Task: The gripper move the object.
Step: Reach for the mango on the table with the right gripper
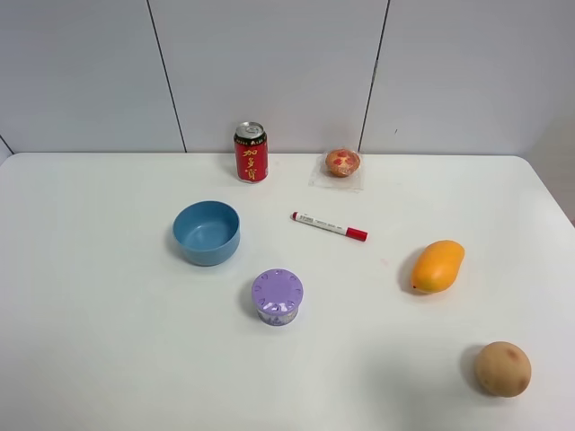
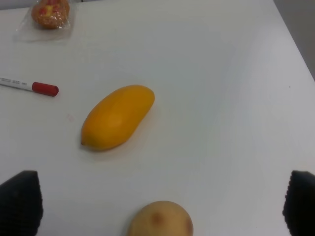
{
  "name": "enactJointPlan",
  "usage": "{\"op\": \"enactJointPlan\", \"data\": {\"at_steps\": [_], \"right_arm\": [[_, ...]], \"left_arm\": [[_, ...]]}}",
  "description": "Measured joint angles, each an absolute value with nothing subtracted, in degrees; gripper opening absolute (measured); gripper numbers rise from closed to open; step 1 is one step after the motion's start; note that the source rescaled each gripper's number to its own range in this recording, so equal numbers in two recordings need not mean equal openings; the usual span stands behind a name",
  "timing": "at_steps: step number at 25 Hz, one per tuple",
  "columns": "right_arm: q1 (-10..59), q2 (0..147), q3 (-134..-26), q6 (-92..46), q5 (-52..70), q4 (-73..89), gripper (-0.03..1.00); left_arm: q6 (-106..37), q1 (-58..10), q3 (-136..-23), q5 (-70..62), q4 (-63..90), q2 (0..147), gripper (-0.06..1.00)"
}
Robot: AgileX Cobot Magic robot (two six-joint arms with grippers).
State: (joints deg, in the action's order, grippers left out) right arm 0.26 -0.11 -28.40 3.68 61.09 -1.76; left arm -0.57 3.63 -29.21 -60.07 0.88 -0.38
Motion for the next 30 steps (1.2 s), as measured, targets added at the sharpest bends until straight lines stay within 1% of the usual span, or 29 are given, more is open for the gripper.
{"op": "enactJointPlan", "data": {"at_steps": [1,30], "right_arm": [[0.3,-0.1,-28.4,3.7,61.1,-1.8,0.98],[0.3,-0.1,-28.4,3.7,61.1,-1.5,0.98]], "left_arm": [[-0.6,3.6,-29.2,-60.1,0.9,-0.4,1.0],[-0.6,3.6,-29.2,-60.1,0.9,-0.4,1.0]]}}
